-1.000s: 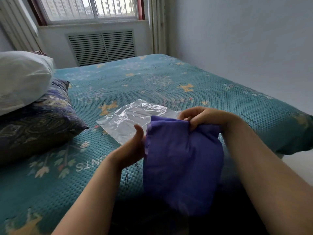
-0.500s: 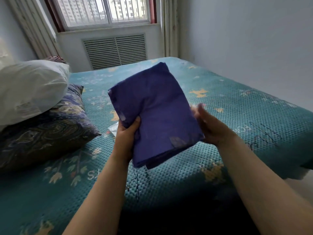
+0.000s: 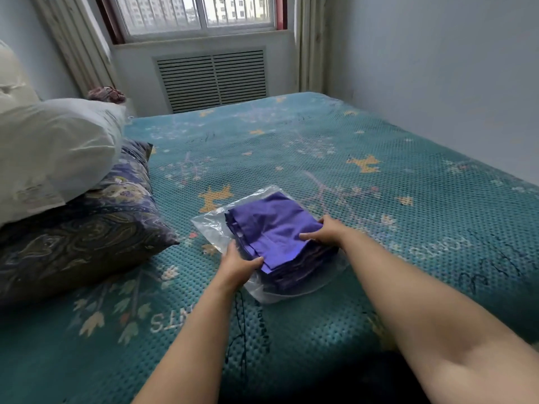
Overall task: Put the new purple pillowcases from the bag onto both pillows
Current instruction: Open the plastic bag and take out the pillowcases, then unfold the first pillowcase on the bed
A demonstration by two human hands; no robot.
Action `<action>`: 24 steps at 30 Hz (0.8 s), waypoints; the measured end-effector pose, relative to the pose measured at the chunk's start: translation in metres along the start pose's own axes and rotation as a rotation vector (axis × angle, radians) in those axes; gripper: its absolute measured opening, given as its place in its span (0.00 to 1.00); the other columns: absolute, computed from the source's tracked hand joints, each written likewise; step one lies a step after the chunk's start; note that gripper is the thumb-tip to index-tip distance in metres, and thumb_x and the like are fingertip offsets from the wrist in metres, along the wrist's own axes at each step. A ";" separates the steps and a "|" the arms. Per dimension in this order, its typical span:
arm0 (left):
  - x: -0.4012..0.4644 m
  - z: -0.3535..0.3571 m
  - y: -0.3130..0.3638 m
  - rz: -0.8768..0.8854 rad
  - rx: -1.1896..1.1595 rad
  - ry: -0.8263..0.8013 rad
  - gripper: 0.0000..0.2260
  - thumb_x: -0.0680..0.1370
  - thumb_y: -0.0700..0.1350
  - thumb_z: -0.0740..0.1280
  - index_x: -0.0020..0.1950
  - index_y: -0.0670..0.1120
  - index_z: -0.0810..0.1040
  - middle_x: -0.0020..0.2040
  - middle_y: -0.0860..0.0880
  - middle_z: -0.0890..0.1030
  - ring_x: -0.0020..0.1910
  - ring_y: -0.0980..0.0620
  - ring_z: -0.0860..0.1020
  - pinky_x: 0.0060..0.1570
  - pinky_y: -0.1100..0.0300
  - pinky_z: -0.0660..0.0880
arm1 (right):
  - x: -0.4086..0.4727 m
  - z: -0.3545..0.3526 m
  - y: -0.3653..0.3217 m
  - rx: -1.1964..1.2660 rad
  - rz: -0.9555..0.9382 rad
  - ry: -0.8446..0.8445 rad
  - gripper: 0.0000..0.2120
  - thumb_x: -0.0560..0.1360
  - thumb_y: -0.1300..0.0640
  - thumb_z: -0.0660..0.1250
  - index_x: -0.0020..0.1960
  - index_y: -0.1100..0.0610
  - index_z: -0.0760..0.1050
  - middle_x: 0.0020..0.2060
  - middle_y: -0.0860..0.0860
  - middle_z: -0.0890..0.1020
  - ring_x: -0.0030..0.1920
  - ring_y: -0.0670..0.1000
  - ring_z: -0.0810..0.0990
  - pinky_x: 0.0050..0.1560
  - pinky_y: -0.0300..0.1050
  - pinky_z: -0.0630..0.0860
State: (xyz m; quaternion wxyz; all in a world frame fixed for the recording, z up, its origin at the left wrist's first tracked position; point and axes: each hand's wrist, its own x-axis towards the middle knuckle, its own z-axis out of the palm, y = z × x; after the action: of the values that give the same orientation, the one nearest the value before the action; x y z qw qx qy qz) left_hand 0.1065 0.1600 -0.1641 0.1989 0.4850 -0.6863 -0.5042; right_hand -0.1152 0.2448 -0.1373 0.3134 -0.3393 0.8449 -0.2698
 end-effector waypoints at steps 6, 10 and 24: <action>-0.003 0.025 0.018 0.158 -0.187 -0.017 0.36 0.72 0.37 0.72 0.75 0.47 0.58 0.73 0.45 0.62 0.68 0.48 0.66 0.59 0.57 0.68 | -0.001 -0.021 0.017 -0.008 -0.039 0.569 0.15 0.74 0.54 0.64 0.60 0.53 0.72 0.53 0.58 0.81 0.52 0.61 0.79 0.49 0.49 0.72; -0.005 0.044 0.031 0.277 -0.120 0.011 0.28 0.75 0.42 0.70 0.73 0.51 0.63 0.73 0.48 0.64 0.69 0.44 0.66 0.61 0.54 0.68 | -0.013 -0.077 0.072 0.287 0.280 0.924 0.17 0.78 0.53 0.61 0.63 0.59 0.70 0.62 0.64 0.74 0.61 0.64 0.74 0.58 0.53 0.70; -0.023 0.095 0.069 0.362 0.189 -0.029 0.17 0.77 0.50 0.67 0.65 0.50 0.74 0.65 0.46 0.72 0.66 0.48 0.69 0.65 0.53 0.66 | -0.048 -0.137 0.116 0.014 0.339 0.735 0.18 0.79 0.50 0.59 0.61 0.61 0.75 0.62 0.61 0.76 0.61 0.62 0.75 0.60 0.50 0.70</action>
State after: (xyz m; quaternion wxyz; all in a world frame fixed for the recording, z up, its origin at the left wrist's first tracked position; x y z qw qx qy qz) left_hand 0.0119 0.2286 -0.1370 0.2300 0.3628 -0.8093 -0.4008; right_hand -0.2320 0.3864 -0.1083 0.0327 -0.0739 0.9428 -0.3235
